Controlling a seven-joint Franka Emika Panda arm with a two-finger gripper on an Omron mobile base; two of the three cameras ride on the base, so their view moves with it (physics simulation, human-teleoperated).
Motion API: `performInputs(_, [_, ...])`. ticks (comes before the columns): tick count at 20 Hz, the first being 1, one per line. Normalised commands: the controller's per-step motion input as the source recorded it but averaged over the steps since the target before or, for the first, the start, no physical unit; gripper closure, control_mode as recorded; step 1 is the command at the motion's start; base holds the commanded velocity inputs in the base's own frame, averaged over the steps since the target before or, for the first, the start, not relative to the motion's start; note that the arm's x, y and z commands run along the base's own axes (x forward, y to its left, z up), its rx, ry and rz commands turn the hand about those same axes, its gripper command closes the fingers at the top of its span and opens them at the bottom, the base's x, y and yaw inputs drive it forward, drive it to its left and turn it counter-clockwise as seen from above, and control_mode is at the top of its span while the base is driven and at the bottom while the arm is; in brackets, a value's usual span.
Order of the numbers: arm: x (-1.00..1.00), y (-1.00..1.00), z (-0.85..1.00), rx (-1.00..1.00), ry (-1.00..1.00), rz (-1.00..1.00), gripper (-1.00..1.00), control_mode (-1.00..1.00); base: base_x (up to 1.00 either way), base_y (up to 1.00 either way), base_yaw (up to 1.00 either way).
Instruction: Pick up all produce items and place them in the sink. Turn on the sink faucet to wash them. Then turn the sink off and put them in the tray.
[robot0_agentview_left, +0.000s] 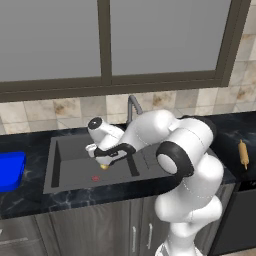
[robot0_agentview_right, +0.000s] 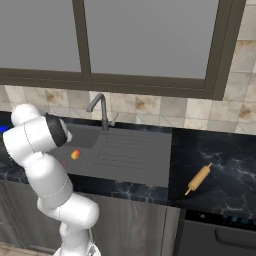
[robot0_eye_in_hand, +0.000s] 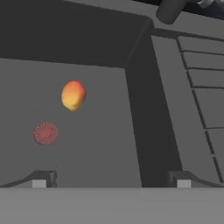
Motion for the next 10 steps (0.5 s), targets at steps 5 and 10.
performInputs(5, [0.39,0.00,-0.33,0.02,-0.05,-0.01,-1.00,-1.00,0.00,0.00,0.00])
performInputs(10, [0.37,0.00,-0.36,0.06,-0.06,0.00,-1.00,-1.00,0.00,0.00,0.00])
